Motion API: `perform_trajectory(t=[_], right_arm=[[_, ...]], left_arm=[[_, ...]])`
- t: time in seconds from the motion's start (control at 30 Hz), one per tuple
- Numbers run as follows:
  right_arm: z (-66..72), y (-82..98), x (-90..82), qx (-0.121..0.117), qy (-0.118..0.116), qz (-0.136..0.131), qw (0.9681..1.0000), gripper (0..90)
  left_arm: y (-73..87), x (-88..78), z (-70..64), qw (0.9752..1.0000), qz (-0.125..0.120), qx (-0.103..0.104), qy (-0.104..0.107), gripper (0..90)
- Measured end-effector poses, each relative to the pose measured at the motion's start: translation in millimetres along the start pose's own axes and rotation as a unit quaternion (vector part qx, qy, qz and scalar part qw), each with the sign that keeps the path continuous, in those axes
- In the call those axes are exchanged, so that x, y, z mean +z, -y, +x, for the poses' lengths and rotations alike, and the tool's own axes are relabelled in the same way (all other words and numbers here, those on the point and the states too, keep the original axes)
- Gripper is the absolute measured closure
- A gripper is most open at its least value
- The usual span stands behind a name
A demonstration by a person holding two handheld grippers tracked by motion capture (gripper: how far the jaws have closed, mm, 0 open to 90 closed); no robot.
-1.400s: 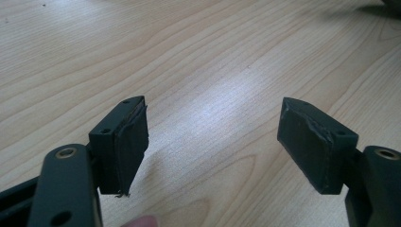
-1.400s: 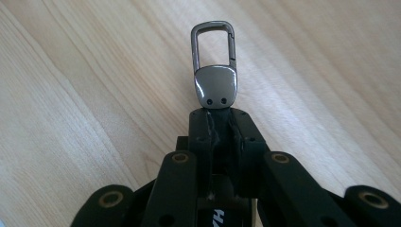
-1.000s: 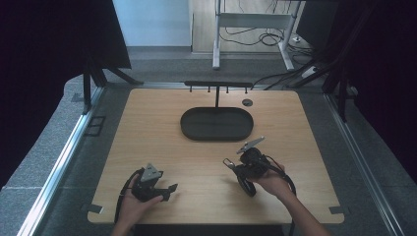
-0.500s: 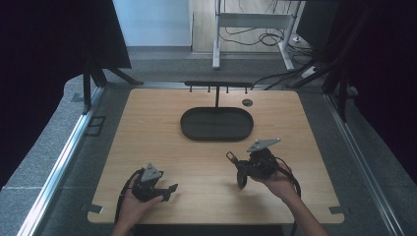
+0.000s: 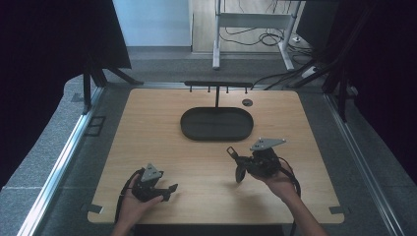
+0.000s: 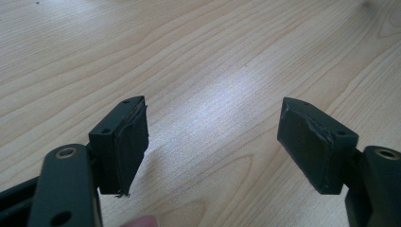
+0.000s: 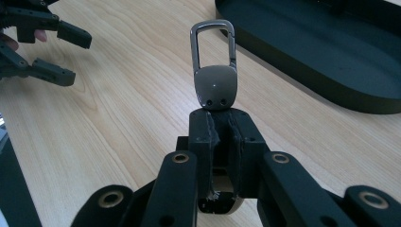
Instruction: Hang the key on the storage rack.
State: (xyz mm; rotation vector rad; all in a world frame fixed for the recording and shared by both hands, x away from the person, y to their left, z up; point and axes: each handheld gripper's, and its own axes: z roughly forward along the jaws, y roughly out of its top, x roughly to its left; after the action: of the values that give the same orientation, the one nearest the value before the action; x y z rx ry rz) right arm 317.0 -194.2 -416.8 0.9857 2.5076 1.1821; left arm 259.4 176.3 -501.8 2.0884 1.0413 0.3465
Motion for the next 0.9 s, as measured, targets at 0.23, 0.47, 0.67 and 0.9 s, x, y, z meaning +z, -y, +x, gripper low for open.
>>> perform_trajectory(t=[0.23,0.47,0.67,0.9], right_arm=[[-2.4,-4.0,-0.3,0.004,0.013,-0.012,0.9998,80.8],[-3.8,-8.2,-1.3,0.001,0.022,-0.024,0.9995,80.7],[-4.9,-11.4,-3.0,-0.002,0.029,-0.034,0.9990,80.7],[-8.5,-16.0,-4.9,0.001,0.039,-0.043,0.9983,80.7]], left_arm=[[0.0,-0.1,0.4,1.0000,0.001,0.000,0.000,25.9],[0.1,-0.2,0.8,1.0000,0.000,0.000,0.000,25.8],[0.0,-0.2,0.7,1.0000,0.000,0.000,0.000,25.8],[0.1,0.0,0.6,1.0000,0.000,0.000,0.000,25.8]])
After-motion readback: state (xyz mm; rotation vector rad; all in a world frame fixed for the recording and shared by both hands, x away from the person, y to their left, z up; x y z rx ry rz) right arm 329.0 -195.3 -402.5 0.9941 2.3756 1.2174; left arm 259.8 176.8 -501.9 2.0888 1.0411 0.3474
